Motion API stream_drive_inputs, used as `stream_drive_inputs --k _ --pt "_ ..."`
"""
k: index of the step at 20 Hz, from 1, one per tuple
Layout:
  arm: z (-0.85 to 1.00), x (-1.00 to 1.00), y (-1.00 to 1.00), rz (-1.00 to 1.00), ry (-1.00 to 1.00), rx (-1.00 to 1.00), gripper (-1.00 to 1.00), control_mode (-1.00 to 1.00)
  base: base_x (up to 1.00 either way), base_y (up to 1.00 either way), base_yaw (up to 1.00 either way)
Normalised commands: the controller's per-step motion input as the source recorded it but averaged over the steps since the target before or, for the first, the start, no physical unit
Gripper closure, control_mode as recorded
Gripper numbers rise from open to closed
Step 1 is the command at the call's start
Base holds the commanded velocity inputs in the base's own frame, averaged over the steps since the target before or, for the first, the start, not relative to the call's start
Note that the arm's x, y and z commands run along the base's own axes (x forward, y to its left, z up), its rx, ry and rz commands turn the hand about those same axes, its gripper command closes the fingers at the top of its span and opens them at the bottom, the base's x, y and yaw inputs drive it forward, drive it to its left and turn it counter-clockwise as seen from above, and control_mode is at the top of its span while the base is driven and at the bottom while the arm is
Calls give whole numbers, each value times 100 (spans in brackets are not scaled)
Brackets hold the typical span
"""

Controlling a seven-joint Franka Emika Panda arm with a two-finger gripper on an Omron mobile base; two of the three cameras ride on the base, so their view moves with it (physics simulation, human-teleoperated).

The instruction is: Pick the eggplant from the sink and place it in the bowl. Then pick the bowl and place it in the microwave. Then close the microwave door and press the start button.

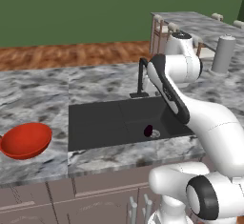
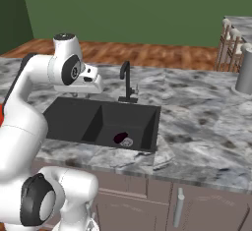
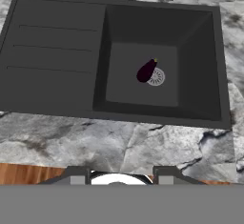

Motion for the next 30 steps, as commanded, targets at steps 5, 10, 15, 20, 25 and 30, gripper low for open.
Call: stream_drive_inputs --k 5,10,15,20,25,30 --pt "0 -11 -1 0 0 0 -100 -100 0 0 0" --pt "-47 -27 -26 -9 1 1 -100 -100 0 0 0" --pt "-100 -12 -29 -34 19 7 -100 -100 0 0 0" --pt "-69 15 -23 -13 20 10 -100 -100 0 0 0" --pt "-14 68 -4 0 5 0 -100 -100 0 0 0" --pt "-44 70 1 0 8 -9 -100 -100 0 0 0"
